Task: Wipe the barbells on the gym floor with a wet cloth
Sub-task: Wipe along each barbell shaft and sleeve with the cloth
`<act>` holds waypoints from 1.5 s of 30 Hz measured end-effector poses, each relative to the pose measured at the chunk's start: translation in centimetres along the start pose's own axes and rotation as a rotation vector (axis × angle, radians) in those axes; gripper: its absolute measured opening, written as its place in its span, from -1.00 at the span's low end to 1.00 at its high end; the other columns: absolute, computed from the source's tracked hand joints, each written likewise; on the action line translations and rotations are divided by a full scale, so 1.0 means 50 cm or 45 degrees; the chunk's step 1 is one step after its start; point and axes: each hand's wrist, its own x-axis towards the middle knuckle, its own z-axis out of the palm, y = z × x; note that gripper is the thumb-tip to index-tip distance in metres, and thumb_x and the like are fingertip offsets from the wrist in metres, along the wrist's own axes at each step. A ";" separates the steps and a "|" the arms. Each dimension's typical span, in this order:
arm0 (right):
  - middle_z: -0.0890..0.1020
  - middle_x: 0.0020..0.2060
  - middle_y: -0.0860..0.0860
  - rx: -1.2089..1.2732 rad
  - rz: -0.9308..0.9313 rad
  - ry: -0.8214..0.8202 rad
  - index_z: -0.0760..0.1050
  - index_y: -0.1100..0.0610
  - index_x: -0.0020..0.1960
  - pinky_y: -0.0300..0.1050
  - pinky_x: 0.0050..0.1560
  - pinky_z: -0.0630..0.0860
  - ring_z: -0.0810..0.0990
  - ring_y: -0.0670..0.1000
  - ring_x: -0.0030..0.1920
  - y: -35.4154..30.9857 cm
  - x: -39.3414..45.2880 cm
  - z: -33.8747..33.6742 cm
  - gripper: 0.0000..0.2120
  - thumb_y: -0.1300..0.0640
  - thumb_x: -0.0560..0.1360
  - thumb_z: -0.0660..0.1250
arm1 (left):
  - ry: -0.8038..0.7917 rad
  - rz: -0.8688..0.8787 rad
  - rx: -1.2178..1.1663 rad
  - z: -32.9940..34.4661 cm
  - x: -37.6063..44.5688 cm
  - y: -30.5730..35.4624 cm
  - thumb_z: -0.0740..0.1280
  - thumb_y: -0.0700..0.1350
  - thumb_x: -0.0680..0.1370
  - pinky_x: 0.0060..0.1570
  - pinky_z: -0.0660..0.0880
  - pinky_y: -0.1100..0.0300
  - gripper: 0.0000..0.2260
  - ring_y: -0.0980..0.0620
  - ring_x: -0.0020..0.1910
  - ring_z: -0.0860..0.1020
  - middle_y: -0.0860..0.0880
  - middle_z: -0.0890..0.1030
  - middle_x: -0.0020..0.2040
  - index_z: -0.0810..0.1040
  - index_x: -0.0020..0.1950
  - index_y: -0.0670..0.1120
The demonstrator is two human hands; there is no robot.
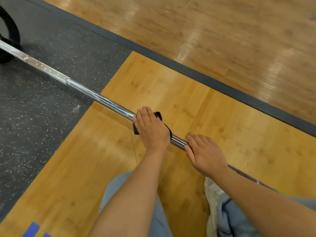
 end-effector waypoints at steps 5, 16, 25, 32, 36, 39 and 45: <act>0.64 0.17 0.11 0.024 -0.011 0.015 0.57 0.21 0.23 0.05 0.03 0.60 0.64 0.14 0.08 0.006 0.002 0.002 -0.39 -0.09 0.71 -0.17 | 0.040 -0.071 0.014 -0.005 0.074 -0.060 0.06 -0.10 0.69 0.54 -0.19 -0.03 -0.55 -0.17 0.56 0.08 -0.17 0.27 0.52 0.23 0.53 -0.29; 0.65 0.16 0.12 0.048 -0.005 -0.003 0.59 0.22 0.21 0.04 0.02 0.59 0.65 0.15 0.07 0.003 0.002 -0.004 -0.37 -0.09 0.71 -0.18 | 0.008 0.057 -0.013 -0.001 0.018 -0.040 0.06 -0.12 0.68 0.55 -0.10 -0.02 -0.54 -0.18 0.55 0.14 -0.23 0.23 0.54 0.17 0.54 -0.30; 0.63 0.20 0.15 0.055 0.023 -0.031 0.56 0.24 0.26 0.08 0.09 0.60 0.63 0.16 0.12 -0.001 -0.002 -0.004 -0.39 -0.10 0.70 -0.15 | -0.091 0.387 0.013 0.008 -0.085 0.013 -0.08 -0.04 0.68 0.50 0.02 -0.05 -0.50 -0.20 0.42 0.39 -0.25 0.45 0.40 0.38 0.42 -0.33; 0.61 0.22 0.16 0.016 -0.004 0.000 0.54 0.25 0.29 0.13 0.12 0.58 0.62 0.19 0.11 0.003 -0.002 -0.003 -0.41 -0.07 0.71 -0.15 | 0.085 0.097 -0.008 0.002 0.008 -0.031 0.00 -0.07 0.63 0.49 0.03 -0.08 -0.52 -0.28 0.37 0.39 -0.27 0.48 0.31 0.46 0.33 -0.37; 0.58 0.28 0.18 -0.044 -0.036 -0.008 0.51 0.25 0.34 0.15 0.15 0.57 0.61 0.20 0.14 0.005 -0.003 -0.003 -0.48 -0.03 0.69 -0.06 | 0.008 0.382 -0.077 0.014 -0.074 -0.001 0.02 -0.09 0.62 0.50 0.02 -0.08 -0.57 -0.23 0.38 0.37 -0.24 0.49 0.30 0.47 0.32 -0.33; 0.54 0.35 0.18 -0.095 -0.074 -0.027 0.47 0.21 0.40 0.17 0.17 0.55 0.59 0.21 0.19 0.005 -0.004 -0.003 -0.49 -0.03 0.69 -0.07 | 0.011 0.544 -0.034 0.004 -0.043 -0.030 0.09 -0.08 0.60 0.44 0.14 -0.08 -0.61 -0.19 0.24 0.48 -0.22 0.56 0.19 0.55 0.21 -0.29; 0.50 0.38 0.18 -0.115 -0.090 -0.020 0.44 0.19 0.41 0.18 0.21 0.53 0.57 0.21 0.22 0.005 -0.002 -0.005 -0.47 -0.04 0.70 -0.12 | 0.013 0.078 0.039 -0.016 0.051 -0.049 0.06 -0.04 0.57 0.49 0.08 -0.08 -0.56 -0.22 0.23 0.44 -0.21 0.55 0.15 0.61 0.07 -0.30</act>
